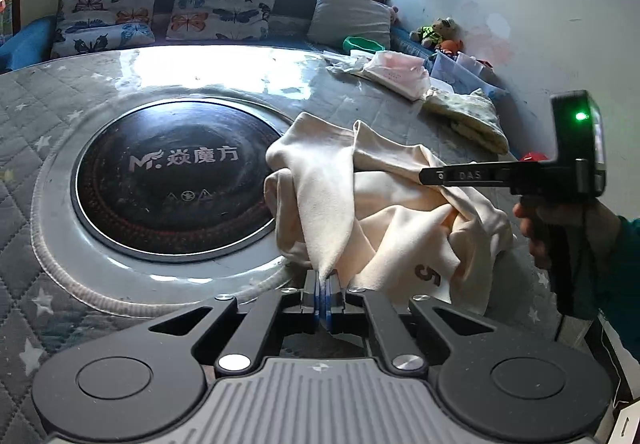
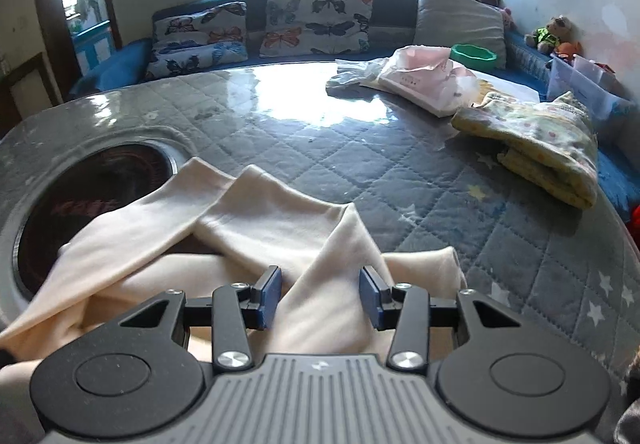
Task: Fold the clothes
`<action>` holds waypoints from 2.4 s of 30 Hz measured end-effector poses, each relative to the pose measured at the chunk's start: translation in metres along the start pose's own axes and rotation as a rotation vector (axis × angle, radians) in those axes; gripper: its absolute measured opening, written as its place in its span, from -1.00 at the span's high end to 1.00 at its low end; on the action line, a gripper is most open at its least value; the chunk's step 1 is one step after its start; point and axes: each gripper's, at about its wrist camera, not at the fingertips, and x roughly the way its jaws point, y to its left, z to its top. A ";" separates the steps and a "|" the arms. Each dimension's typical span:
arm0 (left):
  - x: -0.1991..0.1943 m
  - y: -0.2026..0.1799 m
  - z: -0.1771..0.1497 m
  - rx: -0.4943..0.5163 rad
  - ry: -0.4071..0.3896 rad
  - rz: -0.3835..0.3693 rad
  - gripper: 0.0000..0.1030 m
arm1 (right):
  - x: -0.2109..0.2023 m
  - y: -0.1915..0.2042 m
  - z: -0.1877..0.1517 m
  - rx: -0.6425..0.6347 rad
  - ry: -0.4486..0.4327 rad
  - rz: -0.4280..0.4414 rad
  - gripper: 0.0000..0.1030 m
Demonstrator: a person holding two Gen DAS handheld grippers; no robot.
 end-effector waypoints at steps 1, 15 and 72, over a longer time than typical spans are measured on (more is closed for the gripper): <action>-0.001 0.001 0.000 -0.002 -0.002 0.000 0.94 | 0.003 0.000 0.001 0.000 -0.004 -0.006 0.08; -0.001 0.010 0.001 -0.018 0.020 0.017 0.90 | 0.040 -0.017 0.022 0.031 0.011 -0.001 0.61; 0.127 -0.021 0.107 0.192 0.046 0.136 0.92 | -0.050 -0.075 -0.036 -0.059 -0.048 -0.108 -0.07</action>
